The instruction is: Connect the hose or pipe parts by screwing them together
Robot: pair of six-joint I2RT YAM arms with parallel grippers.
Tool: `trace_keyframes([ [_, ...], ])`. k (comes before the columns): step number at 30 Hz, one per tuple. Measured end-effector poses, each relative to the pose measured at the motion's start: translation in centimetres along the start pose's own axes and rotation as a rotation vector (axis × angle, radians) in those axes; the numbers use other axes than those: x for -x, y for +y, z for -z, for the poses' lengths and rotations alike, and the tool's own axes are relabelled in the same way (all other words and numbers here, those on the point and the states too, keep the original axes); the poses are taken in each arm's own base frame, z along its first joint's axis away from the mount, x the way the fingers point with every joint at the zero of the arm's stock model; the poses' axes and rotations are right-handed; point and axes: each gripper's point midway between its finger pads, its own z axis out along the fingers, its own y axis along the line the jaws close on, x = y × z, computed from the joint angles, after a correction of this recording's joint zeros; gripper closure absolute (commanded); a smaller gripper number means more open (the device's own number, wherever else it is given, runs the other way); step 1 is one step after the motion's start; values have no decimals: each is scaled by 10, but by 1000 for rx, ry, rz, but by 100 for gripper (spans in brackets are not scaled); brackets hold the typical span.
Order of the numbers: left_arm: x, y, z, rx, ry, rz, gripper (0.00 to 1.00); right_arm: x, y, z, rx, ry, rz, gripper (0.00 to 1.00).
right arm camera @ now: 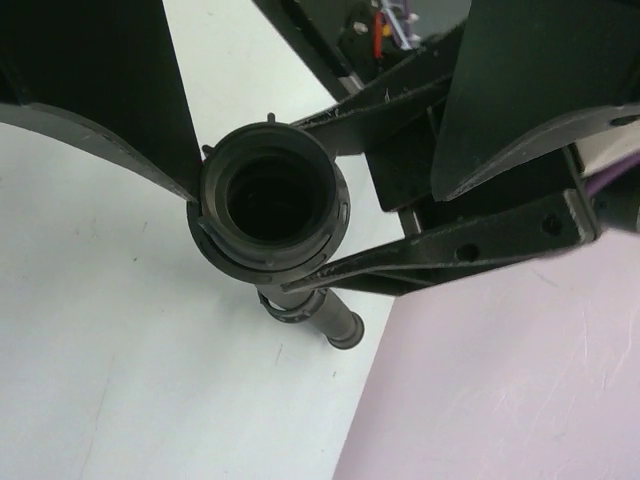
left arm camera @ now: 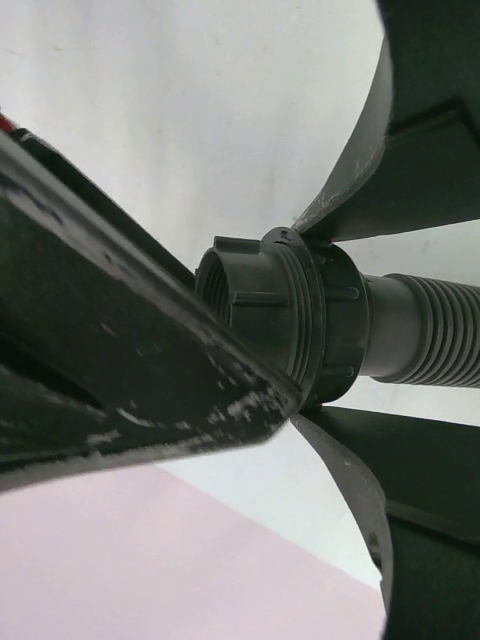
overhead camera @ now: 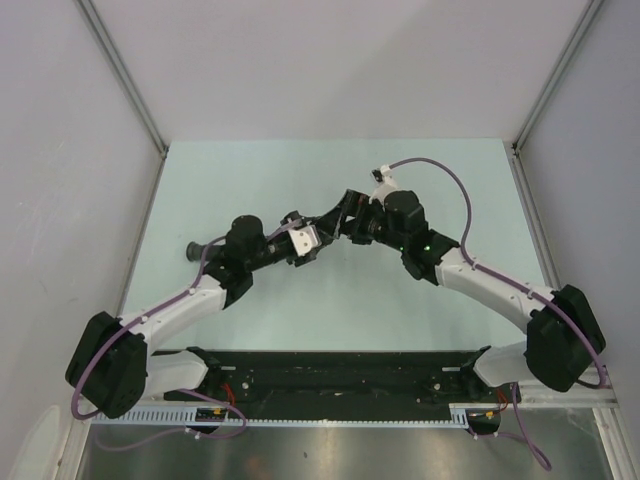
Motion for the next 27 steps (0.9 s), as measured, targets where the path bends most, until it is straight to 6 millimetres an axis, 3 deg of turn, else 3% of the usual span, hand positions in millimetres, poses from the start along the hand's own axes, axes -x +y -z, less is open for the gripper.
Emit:
trace_keyframes([
  [7,21,-3,2,-62,-107,5,100,32,20,39,131,-49,388,0],
  [12,25,-15,5,-137,-141,40,100,56,14,57,200,-82,757,1],
  [19,30,-28,8,-219,-176,66,100,2,5,68,433,114,1296,0],
  [27,35,-40,11,-293,-200,81,99,-15,6,77,577,135,1534,8],
])
